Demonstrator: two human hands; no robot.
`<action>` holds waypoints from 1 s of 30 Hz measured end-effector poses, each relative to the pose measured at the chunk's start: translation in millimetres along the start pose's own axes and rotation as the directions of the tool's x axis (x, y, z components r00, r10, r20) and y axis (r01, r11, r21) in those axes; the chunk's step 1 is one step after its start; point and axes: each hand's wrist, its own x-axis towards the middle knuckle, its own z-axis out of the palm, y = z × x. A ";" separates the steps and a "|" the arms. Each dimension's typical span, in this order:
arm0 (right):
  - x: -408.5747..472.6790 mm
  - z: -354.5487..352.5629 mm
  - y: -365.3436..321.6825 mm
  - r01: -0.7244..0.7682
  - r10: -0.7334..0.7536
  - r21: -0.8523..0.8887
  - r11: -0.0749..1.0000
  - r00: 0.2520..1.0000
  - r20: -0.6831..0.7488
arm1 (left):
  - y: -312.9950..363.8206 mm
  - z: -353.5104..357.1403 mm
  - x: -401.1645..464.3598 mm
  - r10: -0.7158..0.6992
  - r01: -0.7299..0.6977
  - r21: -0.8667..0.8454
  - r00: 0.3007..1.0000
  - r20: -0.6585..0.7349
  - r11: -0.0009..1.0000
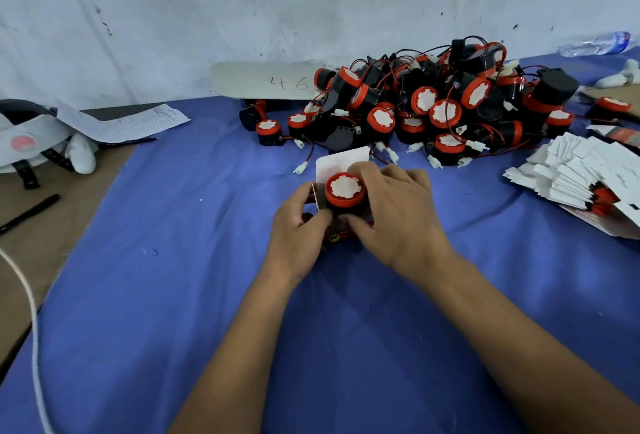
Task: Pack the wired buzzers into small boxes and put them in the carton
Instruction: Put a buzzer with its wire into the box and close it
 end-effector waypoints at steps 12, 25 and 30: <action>-1.3 2.9 -1.0 0.123 -0.171 0.238 0.963 0.967 0.190 | -7.4 8.9 1.1 0.001 0.005 0.039 0.985 -0.171 0.999; 1.6 -20.2 24.3 -0.051 0.030 0.148 0.988 0.990 0.137 | -15.5 5.8 10.6 0.091 0.016 0.296 0.934 -0.345 0.955; 1.1 -24.1 27.1 0.021 -0.099 0.305 0.952 0.965 0.242 | -18.8 -0.3 13.2 0.094 0.023 0.300 0.925 -0.369 0.954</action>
